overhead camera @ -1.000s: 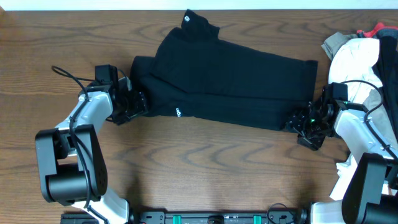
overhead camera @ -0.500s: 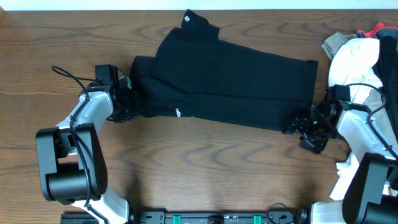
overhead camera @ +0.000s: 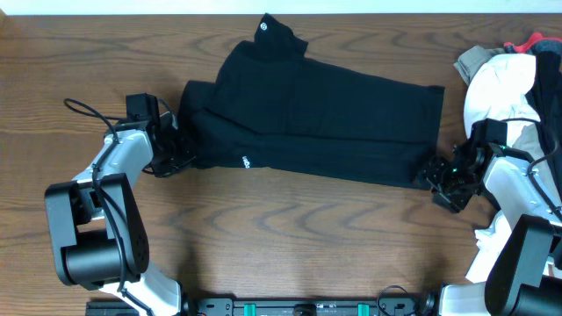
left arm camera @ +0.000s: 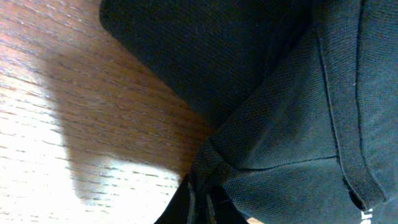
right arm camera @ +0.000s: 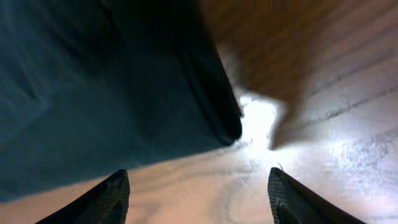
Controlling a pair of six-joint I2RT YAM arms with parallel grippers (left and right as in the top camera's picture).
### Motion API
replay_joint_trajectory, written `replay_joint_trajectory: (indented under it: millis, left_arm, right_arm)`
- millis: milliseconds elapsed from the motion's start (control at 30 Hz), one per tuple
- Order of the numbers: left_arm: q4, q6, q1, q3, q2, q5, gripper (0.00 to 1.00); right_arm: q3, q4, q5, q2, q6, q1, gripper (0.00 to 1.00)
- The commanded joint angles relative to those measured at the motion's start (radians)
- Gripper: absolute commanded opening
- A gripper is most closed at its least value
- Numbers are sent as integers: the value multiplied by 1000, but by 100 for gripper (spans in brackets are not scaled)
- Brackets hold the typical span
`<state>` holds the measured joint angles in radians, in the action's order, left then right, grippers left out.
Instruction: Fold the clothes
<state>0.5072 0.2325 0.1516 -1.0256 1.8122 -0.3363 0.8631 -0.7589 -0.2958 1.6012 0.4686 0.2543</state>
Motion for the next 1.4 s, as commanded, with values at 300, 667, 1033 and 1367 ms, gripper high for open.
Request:
replay_joint_trajectory:
  millis: [300,667,1033,1367]
  left_arm:
    - [15,5,5,7,13,16,6]
    - [23,5,5,7,13,16,6]
    - [43,5,6,6,3,16,5]
    - [298,19,128,2,-110,16,6]
  right_arm:
    - [-21,27,2,14,124,-43,78]
    - [-103,111,50,21,215,-59,68]
    - [-123,174,56,20,163,-59,1]
    - [-58,-44,312,-41,113,-58,1]
